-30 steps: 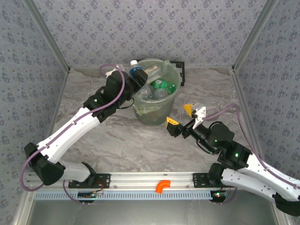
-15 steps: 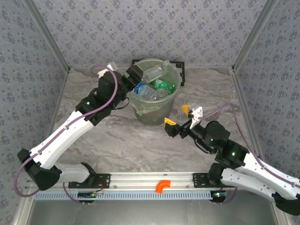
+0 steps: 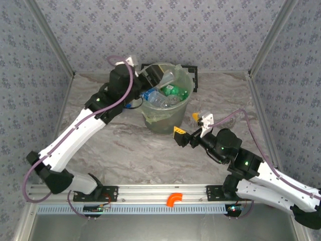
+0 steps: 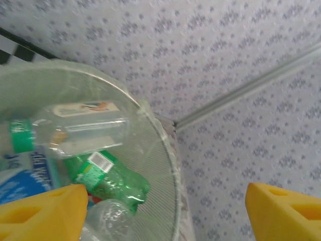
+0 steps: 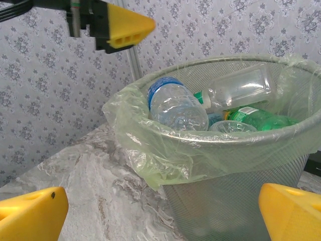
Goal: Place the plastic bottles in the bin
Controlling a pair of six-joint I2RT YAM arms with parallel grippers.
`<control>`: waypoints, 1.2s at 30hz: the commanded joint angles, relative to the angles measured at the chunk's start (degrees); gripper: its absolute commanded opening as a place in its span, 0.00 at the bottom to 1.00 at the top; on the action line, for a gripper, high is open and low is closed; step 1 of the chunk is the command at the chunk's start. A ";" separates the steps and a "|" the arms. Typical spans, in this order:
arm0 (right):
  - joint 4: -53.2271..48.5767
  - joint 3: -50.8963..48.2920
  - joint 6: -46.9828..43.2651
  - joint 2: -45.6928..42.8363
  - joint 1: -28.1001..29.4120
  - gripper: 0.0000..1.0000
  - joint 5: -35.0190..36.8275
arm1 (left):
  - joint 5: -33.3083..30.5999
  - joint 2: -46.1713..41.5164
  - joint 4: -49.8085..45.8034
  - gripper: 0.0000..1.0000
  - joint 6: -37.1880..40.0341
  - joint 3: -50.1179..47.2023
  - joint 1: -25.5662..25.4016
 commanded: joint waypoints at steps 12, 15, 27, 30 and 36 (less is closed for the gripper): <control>-0.68 0.72 -0.46 -2.69 0.45 1.00 2.87 | 7.44 6.20 -4.35 0.80 -3.50 -1.81 -0.18; -0.69 0.67 -0.37 -2.69 0.38 0.99 2.85 | 6.91 5.88 -5.46 0.81 -3.49 -2.79 0.64; -0.58 0.76 -0.25 -2.49 0.45 0.99 3.05 | 4.48 0.95 -6.00 0.82 -1.90 -3.36 4.15; -0.21 0.93 -0.31 -1.81 0.41 0.99 2.87 | 6.31 1.55 -5.33 0.82 -1.75 -2.46 4.33; -0.52 1.11 -0.29 -1.55 0.45 0.99 2.85 | 5.84 1.79 -5.99 0.83 -0.32 -1.44 4.38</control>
